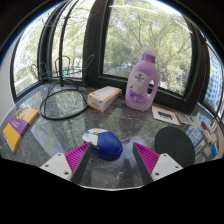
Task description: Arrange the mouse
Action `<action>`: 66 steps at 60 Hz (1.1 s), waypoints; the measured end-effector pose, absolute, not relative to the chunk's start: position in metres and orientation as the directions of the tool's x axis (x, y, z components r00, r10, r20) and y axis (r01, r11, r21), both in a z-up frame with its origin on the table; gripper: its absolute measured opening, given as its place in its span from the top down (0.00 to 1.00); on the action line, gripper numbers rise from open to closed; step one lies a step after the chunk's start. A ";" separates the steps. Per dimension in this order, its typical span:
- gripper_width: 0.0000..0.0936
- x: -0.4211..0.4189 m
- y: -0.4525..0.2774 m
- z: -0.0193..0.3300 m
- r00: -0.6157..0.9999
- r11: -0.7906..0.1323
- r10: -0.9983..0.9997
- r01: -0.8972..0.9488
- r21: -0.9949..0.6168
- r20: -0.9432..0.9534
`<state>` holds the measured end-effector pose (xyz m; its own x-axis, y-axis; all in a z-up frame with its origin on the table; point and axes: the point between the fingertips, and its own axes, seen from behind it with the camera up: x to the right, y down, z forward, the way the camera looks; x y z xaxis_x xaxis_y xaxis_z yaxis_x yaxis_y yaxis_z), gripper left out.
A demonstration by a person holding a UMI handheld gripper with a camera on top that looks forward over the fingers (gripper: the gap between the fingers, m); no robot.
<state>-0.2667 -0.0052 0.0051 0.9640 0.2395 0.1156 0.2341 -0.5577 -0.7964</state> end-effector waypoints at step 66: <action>0.60 -0.283 0.083 -0.014 0.983 -0.580 0.180 0.127 -0.805 0.026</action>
